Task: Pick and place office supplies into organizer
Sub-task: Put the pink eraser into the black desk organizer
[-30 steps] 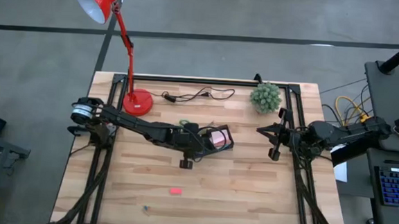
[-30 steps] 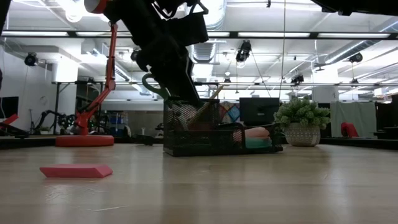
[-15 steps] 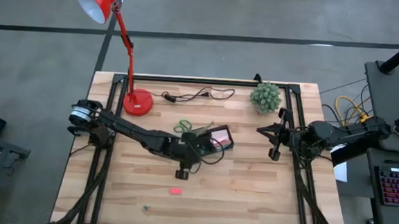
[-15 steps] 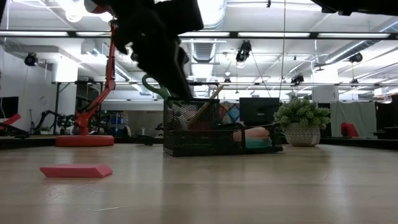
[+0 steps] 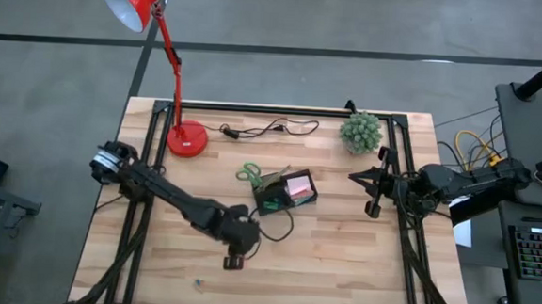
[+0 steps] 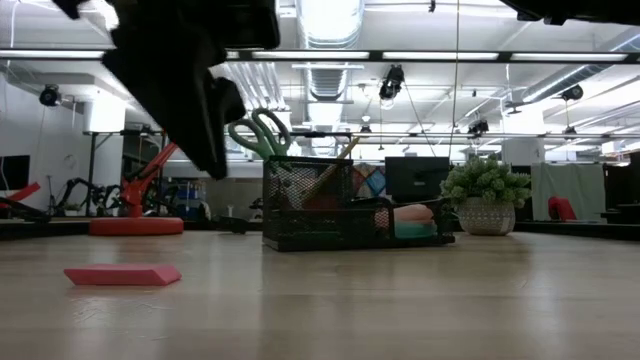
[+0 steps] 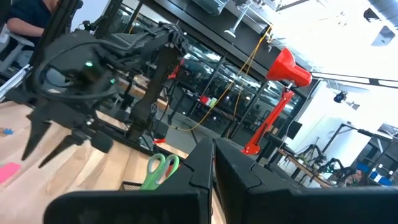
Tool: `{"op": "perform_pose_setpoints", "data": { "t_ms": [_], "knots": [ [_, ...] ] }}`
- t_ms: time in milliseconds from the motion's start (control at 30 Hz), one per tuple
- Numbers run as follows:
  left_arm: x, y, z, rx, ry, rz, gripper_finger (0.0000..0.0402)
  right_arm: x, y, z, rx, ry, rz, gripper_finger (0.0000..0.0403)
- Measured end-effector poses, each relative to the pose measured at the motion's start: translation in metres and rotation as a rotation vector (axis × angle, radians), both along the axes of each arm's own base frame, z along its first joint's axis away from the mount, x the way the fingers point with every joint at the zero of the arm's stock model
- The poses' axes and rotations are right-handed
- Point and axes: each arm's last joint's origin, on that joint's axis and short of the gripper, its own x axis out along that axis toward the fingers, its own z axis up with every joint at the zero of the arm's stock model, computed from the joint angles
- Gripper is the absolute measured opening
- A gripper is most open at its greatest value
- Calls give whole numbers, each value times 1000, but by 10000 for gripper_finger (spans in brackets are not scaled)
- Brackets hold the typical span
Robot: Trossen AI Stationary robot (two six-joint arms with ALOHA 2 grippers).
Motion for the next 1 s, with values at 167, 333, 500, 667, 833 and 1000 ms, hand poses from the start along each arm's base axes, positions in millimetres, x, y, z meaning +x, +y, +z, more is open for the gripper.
{"op": "perform_pose_setpoints", "data": {
  "t_ms": [167,333,500,667,833,1000],
  "knots": [
    [-8,-23,-2,-10,-10,28,109,0,0,0,0,-1,0,8],
    [-16,-41,-14,0,18,65,110,0,0,0,5,-1,1,8],
    [-18,-53,-27,20,47,77,130,0,0,0,7,-1,1,8],
    [-17,-55,-28,21,42,104,186,0,0,0,8,-2,2,8],
    [-16,-56,-35,2,70,117,222,0,0,0,8,-1,2,8],
    [-15,-58,-50,27,111,113,220,0,0,0,12,0,3,8]
  ]
}}
